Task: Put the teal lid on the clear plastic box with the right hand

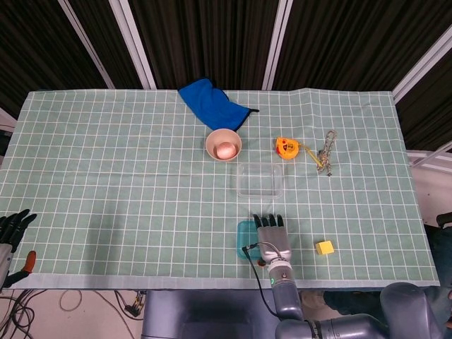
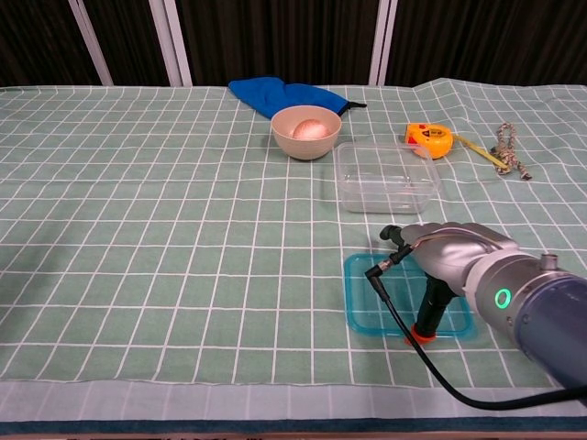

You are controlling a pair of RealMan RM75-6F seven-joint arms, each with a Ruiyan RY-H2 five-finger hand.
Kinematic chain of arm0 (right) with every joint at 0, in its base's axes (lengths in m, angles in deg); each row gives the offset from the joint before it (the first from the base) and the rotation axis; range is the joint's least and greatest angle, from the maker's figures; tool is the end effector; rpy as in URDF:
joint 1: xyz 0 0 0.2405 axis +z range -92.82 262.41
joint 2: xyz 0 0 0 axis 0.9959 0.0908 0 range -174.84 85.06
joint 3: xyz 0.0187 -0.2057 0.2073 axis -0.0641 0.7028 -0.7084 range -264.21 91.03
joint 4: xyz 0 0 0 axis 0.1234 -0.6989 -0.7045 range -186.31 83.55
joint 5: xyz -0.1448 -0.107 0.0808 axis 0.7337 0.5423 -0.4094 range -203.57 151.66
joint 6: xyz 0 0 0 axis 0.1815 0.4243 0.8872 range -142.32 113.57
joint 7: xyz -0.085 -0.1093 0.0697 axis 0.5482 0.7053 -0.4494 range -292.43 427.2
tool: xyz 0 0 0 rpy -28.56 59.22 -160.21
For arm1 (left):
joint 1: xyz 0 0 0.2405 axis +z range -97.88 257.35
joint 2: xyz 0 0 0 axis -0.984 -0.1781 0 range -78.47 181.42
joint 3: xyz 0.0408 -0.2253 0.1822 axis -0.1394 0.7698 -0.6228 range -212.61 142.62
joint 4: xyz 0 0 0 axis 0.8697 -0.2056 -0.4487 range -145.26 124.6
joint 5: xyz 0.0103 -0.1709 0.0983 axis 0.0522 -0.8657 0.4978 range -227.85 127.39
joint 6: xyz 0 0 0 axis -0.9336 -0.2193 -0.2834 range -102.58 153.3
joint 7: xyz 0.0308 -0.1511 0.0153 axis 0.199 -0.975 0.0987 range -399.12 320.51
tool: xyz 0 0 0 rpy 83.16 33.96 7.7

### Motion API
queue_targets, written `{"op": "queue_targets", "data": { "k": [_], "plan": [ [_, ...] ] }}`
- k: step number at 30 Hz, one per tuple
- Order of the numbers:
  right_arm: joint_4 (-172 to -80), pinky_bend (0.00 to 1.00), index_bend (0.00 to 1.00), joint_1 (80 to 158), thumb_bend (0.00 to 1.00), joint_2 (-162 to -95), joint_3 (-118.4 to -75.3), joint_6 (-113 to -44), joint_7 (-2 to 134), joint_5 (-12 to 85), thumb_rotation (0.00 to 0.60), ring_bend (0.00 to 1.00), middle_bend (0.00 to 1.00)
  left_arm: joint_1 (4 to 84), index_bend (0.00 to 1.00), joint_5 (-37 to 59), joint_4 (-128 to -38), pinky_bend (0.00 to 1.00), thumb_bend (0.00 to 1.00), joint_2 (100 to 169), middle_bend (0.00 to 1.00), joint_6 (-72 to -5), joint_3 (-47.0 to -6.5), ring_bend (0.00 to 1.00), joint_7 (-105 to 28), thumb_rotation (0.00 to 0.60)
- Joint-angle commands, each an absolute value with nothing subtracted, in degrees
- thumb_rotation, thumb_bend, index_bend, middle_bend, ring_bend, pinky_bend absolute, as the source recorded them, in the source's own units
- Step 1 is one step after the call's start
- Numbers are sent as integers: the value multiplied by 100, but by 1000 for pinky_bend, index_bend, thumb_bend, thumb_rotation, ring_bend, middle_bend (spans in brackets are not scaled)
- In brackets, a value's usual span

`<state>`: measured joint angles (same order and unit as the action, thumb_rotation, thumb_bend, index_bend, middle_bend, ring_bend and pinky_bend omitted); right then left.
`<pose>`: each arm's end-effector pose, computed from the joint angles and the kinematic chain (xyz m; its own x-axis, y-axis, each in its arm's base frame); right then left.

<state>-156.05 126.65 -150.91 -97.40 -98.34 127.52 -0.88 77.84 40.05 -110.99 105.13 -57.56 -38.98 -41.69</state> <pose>-0.1480 -0.2798 -0.0793 0.4470 -0.5237 0.7252 -0.8626 -0.0376 0.5046 -0.3301 0.1497 0.2103 0.3924 0.1773 0.9025 0.9180 -0.0146 -0.3963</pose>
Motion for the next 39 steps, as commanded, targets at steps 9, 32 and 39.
{"op": "queue_targets", "data": {
  "k": [9,32,39],
  "plan": [
    [-15657,0,0,12668,116,-15072,-9716,-9785,12796,-141,600,0,223,7783,62,3996,-11114,0,526,10504,0,-5740,-3902,0,-4175,600],
    [-15572,0,0,12693,117,-15055,-9635,-9674,12845,-227,600,0,178,7779,62,3981,-11133,0,526,10490,0,-5717,-3902,0,-4189,600],
    [-15475,0,0,12681,117,-15130,-9595,-9676,12796,-149,600,7,280,7780,62,3977,-11140,0,526,10485,0,-5717,-3901,0,-4204,600]
  ]
}}
